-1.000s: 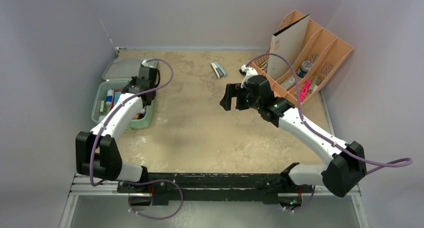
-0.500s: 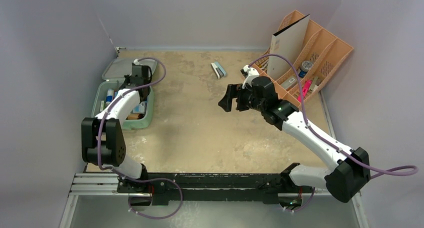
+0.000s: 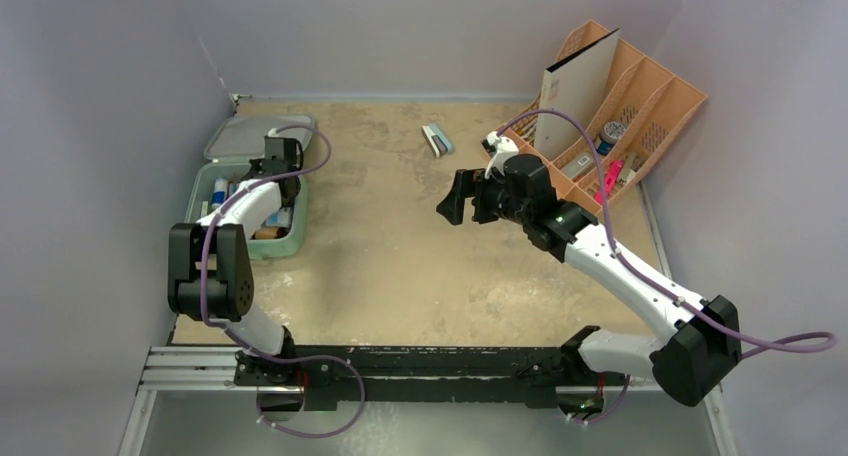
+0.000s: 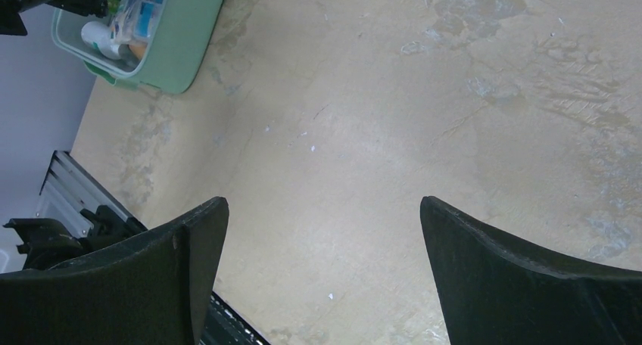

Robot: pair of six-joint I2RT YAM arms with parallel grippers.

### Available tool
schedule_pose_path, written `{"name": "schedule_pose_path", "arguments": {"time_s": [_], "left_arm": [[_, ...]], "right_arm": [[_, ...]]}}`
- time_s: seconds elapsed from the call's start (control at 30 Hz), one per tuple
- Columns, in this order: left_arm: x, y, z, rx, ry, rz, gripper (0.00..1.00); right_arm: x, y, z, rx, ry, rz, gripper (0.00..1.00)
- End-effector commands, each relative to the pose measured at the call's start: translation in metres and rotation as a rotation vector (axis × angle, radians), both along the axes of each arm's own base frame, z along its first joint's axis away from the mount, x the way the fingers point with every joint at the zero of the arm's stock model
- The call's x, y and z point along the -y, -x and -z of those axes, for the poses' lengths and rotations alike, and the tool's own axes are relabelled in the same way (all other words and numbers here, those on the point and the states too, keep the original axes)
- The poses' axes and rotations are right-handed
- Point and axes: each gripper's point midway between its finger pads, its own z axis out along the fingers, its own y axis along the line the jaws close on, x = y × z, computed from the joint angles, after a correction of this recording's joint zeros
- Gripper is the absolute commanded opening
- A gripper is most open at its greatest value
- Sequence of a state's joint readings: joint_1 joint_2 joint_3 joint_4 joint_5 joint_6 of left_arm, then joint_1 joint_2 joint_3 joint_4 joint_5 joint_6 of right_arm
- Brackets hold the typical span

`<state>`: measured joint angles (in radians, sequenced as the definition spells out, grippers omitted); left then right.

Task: Organize the medicine kit
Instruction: Place the scissors in the medicine box.

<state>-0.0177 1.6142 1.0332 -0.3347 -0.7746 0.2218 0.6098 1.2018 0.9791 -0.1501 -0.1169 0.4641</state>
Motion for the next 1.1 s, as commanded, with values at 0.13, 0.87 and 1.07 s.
{"name": "schedule_pose_path", "arguments": {"time_s": [0.13, 0.87, 1.07], "left_arm": [[-0.006, 0.002, 0.014, -0.016, -0.022, -0.030, 0.00], [0.020, 0.001, -0.028, 0.099, 0.192, -0.080, 0.38], [0.058, -0.003, -0.035, 0.094, 0.430, -0.007, 0.39]], "right_arm": [[-0.006, -0.003, -0.011, 0.034, -0.035, -0.011, 0.99], [-0.002, -0.001, -0.006, 0.032, -0.021, -0.003, 0.99], [-0.003, -0.003, -0.006, 0.037, -0.017, -0.008, 0.99]]}}
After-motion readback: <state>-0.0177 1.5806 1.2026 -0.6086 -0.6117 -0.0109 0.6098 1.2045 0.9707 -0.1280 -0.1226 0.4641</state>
